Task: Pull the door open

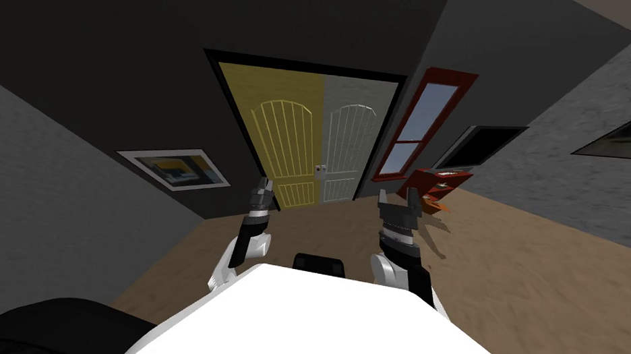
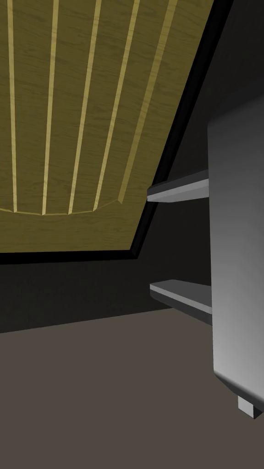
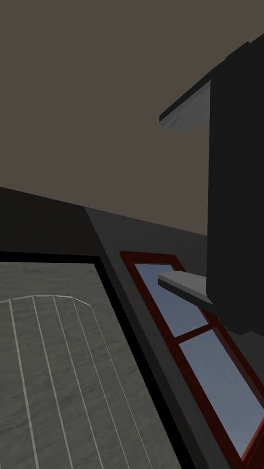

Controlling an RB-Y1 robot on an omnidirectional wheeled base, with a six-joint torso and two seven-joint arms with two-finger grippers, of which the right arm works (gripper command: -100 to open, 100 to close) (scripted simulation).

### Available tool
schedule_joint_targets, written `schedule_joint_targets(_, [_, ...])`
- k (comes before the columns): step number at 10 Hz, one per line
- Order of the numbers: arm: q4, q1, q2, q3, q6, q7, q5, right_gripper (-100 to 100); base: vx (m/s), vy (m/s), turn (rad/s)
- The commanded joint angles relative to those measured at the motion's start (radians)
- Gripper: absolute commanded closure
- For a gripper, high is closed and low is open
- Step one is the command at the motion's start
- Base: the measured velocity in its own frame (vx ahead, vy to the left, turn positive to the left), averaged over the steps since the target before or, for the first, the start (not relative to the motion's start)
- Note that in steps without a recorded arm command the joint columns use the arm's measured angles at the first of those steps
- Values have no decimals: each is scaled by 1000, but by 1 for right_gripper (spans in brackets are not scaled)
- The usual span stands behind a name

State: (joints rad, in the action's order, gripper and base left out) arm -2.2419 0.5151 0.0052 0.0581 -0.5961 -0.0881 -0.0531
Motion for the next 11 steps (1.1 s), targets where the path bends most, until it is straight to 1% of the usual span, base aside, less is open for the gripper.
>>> schedule_joint_targets(1, [41,-25,-12,-4,21,-13,15,-100,167,28,89])
schedule_joint_targets(3, [68,-35,-21,-7,30,-23,24,-100,137,17,42])
schedule_joint_targets(4, [100,-48,-31,-10,41,-35,34,-100,142,23,67])
schedule_joint_targets(6, [131,-60,-41,-13,51,-47,44,-100,131,27,70])
schedule_joint_targets(11, [220,-95,-66,-22,81,-80,73,-100,97,13,53])
